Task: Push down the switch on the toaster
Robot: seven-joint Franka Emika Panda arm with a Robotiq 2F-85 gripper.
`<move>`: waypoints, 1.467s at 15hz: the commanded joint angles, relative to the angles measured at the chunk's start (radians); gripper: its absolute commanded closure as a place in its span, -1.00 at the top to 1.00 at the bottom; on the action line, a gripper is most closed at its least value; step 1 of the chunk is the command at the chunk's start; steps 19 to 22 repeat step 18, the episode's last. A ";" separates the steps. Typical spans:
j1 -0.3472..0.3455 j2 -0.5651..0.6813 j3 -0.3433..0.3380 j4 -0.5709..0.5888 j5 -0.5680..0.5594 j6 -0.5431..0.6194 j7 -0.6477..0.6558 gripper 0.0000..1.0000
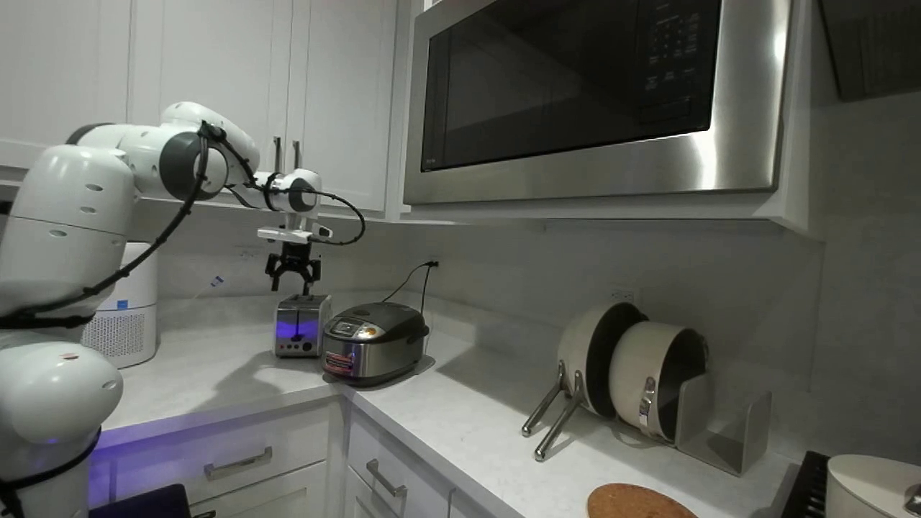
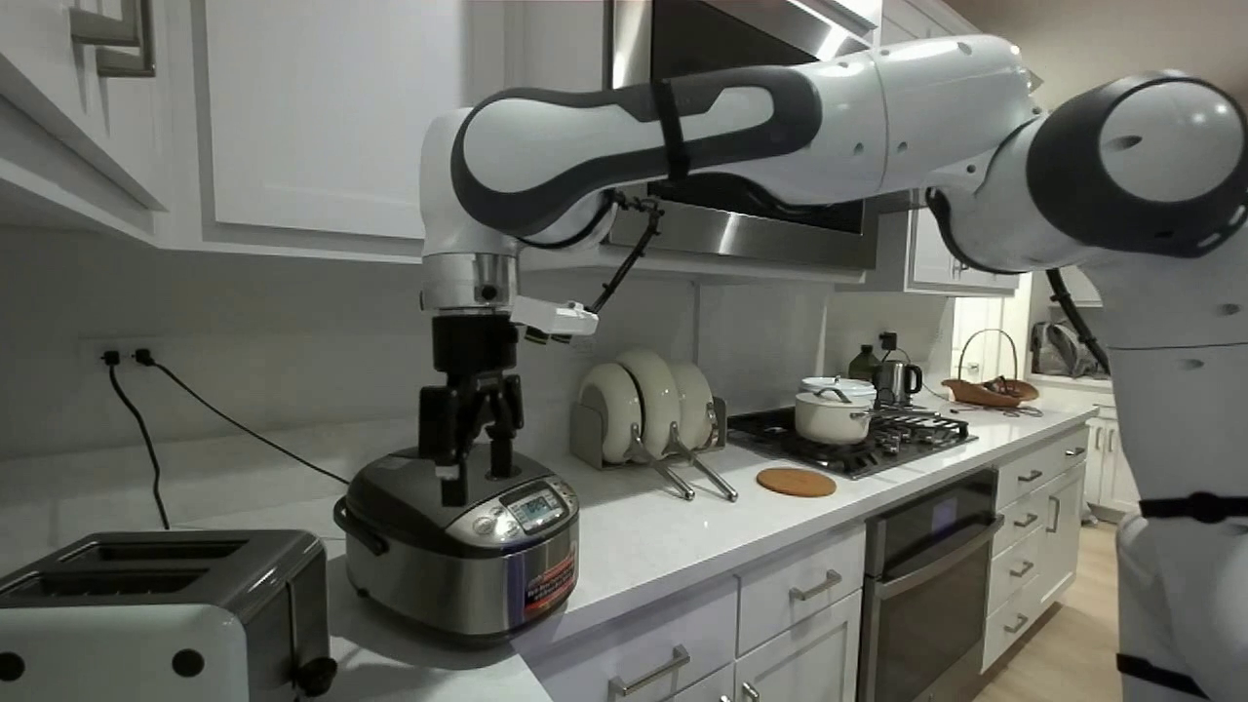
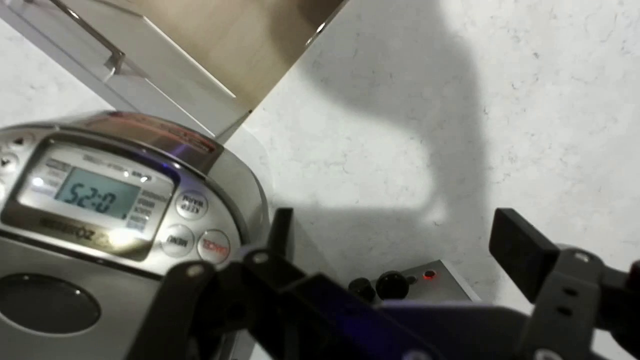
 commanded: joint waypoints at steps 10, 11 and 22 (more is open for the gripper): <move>-0.074 -0.615 -0.029 -0.491 0.035 -0.064 0.194 1.00; -0.083 -0.649 -0.034 -0.509 0.033 -0.074 0.207 1.00; -0.109 -0.708 -0.038 -0.540 0.023 -0.084 0.198 1.00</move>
